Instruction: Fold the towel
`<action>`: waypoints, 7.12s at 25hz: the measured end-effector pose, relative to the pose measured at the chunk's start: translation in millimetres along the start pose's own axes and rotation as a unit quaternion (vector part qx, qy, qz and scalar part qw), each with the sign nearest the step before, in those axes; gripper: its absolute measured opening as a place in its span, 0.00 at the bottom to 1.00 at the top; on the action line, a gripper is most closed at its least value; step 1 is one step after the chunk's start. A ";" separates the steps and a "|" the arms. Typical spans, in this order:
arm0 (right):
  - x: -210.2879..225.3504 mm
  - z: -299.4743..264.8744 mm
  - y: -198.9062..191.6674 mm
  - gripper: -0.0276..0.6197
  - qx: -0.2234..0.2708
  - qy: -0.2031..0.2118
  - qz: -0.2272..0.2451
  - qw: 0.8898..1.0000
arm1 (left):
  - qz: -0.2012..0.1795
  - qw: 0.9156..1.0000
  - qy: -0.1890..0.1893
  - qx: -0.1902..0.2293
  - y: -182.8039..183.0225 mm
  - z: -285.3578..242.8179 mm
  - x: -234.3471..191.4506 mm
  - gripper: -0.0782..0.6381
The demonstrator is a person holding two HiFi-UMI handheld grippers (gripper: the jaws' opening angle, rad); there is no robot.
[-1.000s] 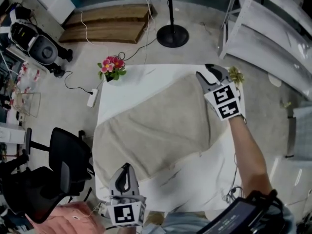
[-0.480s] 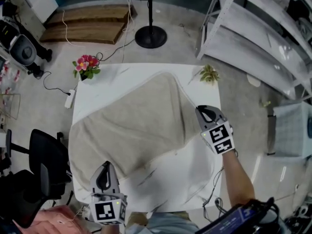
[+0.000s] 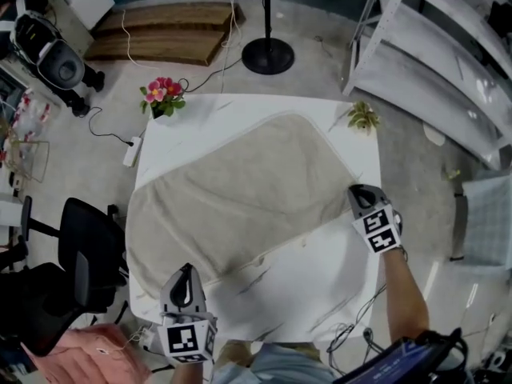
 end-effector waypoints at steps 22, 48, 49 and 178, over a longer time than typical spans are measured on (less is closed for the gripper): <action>-85.5 8.2 84.3 0.18 0.036 0.009 -0.035 0.999 | 0.102 0.987 0.106 -0.064 -103.9 64.3 -119.6 0.12; -0.1 -5.1 -6.8 0.08 0.023 0.041 -0.038 0.998 | 0.072 0.969 0.120 -0.202 -130.2 60.2 -106.8 0.12; 0.4 -3.1 -10.4 0.08 0.020 0.045 -0.035 0.998 | 0.076 0.969 0.117 -0.206 -132.7 62.6 -104.5 0.12; -454.0 12.4 312.9 0.10 0.101 0.295 0.052 0.949 | 0.229 0.958 0.149 0.091 -123.5 344.0 -261.6 0.12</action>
Point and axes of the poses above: the fingertips, and each gripper's own axes: z backward along the fingers, x to its right, y out of its top, the point moved 4 cm from there along z, backward along the fingers, and after that the axes turned 9 degrees about z, right-handed, at the moved point
